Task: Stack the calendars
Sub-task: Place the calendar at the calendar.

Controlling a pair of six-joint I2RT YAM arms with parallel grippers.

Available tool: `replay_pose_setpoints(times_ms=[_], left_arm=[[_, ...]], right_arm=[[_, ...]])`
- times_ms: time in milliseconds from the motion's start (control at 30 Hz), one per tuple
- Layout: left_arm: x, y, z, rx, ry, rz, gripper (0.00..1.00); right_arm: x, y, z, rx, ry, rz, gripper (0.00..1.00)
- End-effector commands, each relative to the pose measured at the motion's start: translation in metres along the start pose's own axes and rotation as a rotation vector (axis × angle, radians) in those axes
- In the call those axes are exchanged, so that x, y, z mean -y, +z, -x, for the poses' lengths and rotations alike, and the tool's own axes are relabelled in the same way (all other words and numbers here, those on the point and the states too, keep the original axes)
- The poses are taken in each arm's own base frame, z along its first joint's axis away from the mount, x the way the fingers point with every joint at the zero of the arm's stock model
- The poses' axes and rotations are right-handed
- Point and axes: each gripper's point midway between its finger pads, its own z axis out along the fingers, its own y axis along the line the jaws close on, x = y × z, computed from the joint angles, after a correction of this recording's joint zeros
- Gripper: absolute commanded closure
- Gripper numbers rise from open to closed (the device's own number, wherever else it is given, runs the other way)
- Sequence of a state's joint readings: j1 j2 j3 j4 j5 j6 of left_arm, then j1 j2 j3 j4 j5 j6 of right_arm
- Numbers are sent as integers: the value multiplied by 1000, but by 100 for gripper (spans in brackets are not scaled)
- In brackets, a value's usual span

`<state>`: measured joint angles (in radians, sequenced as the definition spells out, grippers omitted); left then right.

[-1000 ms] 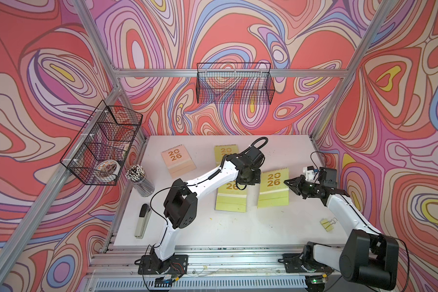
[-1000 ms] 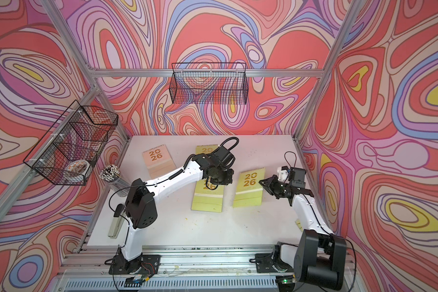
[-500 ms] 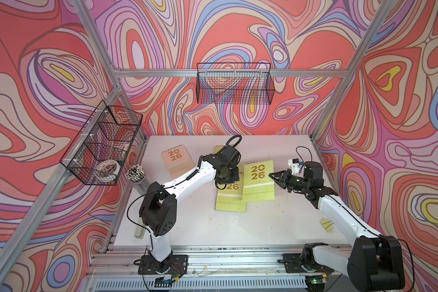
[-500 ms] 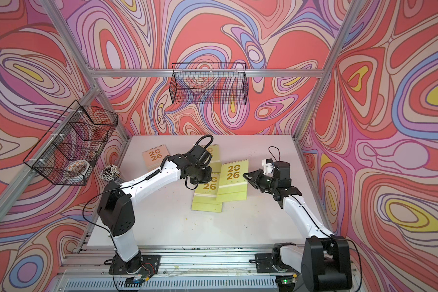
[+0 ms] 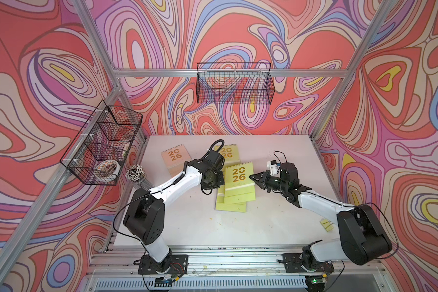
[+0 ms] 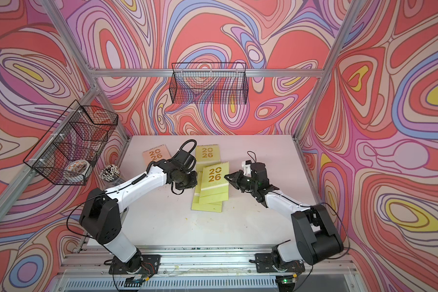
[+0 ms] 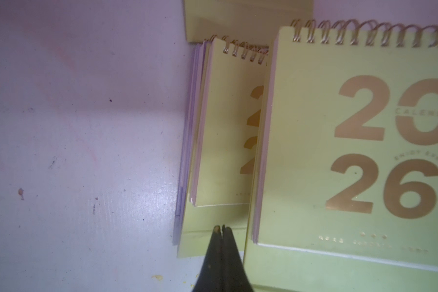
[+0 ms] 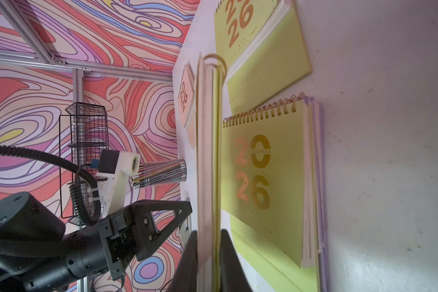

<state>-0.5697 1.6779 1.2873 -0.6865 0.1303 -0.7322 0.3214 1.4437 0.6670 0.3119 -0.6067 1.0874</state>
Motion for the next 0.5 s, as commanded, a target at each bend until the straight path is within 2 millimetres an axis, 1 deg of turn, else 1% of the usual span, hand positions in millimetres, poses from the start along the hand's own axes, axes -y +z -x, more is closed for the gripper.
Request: replay_pose_setpoints(times_ms=[0, 133, 200, 467], left_arm=[[-16, 4, -1, 1, -24, 2, 100], [-33, 17, -6, -17, -64, 10, 100], [-36, 21, -8, -26, -64, 14, 100], [-36, 30, -12, -50, -62, 10, 100]], right_arm=[[-16, 8, 6, 51, -21, 81, 100], [-11, 16, 2, 55, -4, 94, 100], [-8, 22, -1, 43, -1, 98, 100], [2, 34, -7, 33, 15, 99, 100]])
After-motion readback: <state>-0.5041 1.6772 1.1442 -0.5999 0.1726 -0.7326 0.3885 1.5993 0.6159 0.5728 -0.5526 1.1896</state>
